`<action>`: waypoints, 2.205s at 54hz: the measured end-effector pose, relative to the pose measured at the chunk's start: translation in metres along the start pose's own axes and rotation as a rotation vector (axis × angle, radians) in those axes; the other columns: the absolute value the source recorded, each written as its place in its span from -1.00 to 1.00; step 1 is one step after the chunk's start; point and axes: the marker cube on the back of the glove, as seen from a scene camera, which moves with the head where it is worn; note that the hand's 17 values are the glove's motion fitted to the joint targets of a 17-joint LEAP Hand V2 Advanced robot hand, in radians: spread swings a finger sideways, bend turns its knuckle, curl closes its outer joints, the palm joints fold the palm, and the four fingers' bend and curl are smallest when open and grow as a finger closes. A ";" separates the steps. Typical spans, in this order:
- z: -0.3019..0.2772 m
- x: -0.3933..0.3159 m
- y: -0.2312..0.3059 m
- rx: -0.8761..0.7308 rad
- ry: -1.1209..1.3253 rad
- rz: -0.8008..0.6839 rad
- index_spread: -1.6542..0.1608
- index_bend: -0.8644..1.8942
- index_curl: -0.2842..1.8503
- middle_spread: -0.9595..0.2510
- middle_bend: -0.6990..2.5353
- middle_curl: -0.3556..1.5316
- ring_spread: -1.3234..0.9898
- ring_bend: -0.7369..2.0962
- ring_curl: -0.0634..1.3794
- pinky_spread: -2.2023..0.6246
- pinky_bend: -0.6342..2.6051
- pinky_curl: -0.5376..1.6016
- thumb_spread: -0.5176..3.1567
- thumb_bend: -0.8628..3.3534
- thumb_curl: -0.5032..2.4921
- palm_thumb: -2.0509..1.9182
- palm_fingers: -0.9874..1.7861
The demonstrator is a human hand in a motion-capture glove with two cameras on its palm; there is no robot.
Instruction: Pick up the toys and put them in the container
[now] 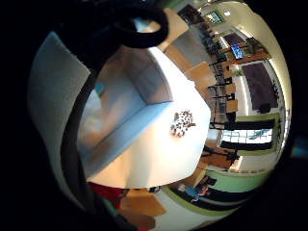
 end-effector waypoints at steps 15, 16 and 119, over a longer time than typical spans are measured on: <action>0.008 0.065 0.057 0.029 -0.063 0.090 0.42 -0.30 -0.27 0.27 -0.37 -0.02 0.02 -0.17 -0.45 0.56 -0.01 -0.16 -0.15 -0.63 -0.27 -0.01 -0.41; 0.010 0.071 0.063 0.034 -0.066 0.100 0.42 -0.30 -0.28 0.27 -0.38 -0.02 0.02 -0.18 -0.46 0.56 -0.02 -0.16 -0.15 -0.63 -0.28 -0.01 -0.40; 0.192 0.332 0.108 -0.164 -0.047 0.681 0.34 -0.22 -0.38 0.41 -0.47 -0.28 0.06 -0.35 -0.53 0.59 -0.11 -0.16 -0.09 -0.60 -0.46 0.04 -0.26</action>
